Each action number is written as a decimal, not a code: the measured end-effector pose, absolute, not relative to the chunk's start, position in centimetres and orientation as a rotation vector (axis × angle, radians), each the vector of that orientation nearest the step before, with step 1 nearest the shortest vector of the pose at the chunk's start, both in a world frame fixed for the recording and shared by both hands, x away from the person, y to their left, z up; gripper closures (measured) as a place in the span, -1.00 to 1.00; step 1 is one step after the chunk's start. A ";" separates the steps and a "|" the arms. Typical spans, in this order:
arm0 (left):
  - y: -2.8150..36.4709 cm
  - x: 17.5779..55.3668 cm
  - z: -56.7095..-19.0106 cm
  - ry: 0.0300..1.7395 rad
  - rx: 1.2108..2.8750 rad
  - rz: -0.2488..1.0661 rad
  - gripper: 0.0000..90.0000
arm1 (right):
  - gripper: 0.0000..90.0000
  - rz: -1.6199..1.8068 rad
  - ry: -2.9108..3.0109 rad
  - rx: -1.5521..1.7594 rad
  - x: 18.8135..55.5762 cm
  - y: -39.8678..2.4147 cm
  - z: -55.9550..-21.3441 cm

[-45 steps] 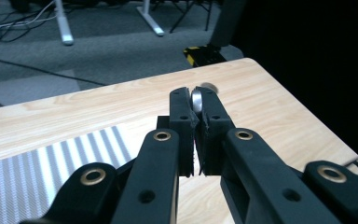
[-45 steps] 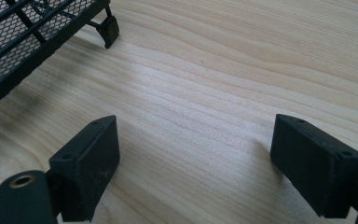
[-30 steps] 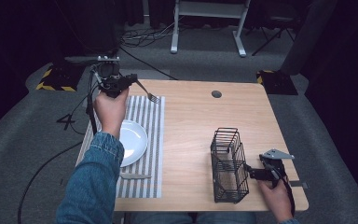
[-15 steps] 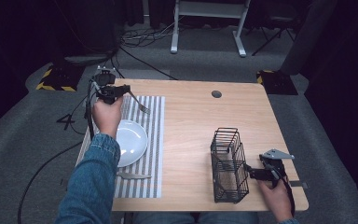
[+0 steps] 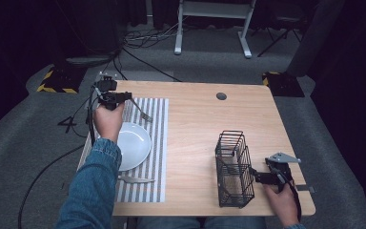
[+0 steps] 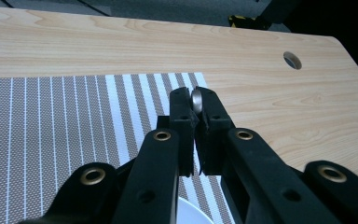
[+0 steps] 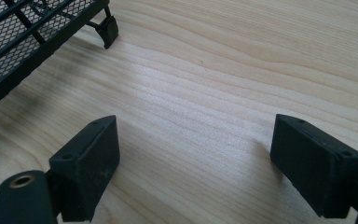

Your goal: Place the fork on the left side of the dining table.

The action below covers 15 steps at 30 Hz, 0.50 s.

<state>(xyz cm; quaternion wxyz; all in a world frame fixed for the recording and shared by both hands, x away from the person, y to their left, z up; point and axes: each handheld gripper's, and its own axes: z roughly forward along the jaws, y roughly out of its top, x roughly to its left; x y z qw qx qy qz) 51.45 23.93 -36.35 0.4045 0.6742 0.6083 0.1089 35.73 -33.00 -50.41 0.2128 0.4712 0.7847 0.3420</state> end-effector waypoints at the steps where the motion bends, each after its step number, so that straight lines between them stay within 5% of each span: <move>1: 23.9 51.5 -36.3 1.536 1.702 0.275 0.92 | -0.65 0.950 2.179 1.308 35.7 -33.0 -50.4; 15: 24.9 51.6 -37.0 1.577 1.678 0.277 0.86 | -0.65 0.949 2.179 1.308 35.7 -33.0 -50.4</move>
